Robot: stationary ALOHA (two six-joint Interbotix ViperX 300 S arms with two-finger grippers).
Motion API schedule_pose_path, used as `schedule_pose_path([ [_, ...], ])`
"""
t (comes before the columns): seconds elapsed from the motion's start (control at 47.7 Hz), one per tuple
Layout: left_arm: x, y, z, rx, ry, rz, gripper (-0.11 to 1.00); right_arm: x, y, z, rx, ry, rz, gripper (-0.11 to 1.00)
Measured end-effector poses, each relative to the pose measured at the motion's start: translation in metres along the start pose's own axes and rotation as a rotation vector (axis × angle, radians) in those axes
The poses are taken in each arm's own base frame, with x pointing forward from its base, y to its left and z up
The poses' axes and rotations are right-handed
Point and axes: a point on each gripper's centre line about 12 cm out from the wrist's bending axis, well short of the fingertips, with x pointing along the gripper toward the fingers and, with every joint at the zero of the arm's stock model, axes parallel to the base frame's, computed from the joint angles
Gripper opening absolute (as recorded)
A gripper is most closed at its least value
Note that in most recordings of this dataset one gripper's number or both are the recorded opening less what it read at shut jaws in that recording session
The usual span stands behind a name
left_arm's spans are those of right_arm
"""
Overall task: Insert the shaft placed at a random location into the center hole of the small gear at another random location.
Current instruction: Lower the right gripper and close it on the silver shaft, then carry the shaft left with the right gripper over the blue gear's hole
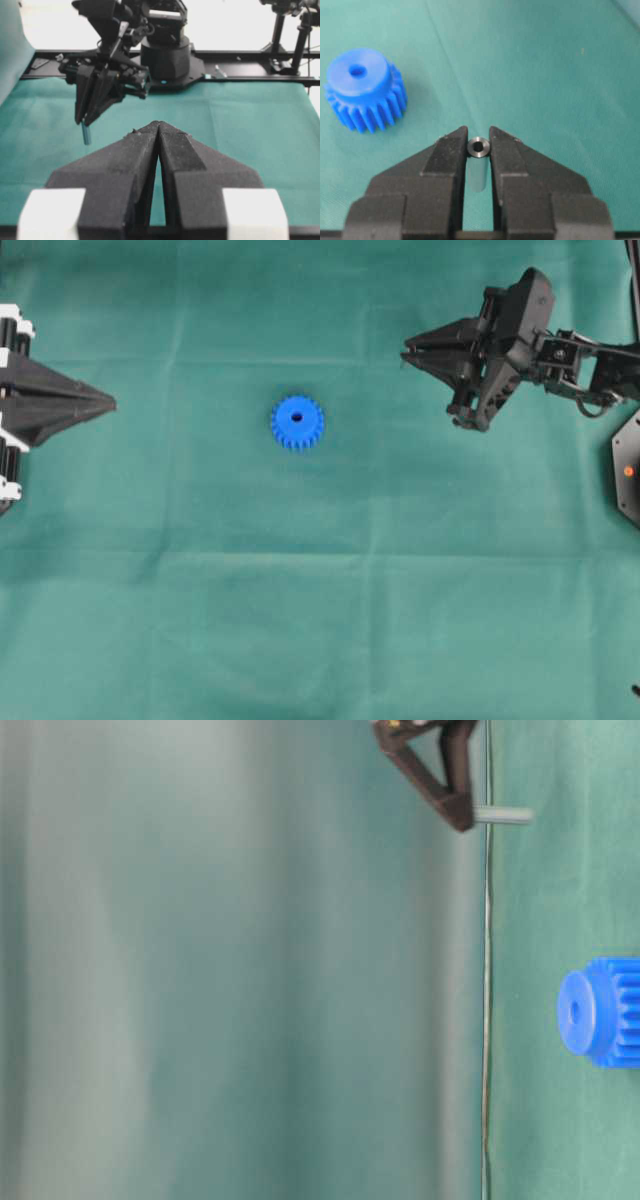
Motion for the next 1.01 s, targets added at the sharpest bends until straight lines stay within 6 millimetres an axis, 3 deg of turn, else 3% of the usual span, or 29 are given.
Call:
schedule_pose_path([
  [0.503,0.000,0.000,0.000,0.000,0.003,0.000,0.00,0.005,0.005,0.006,-0.006,0.000,0.016,0.13],
  [1.006,0.000,0.000,-0.001,-0.002,0.005,-0.002,0.00,0.062,0.055,0.034,-0.050,-0.019,0.137,0.13],
])
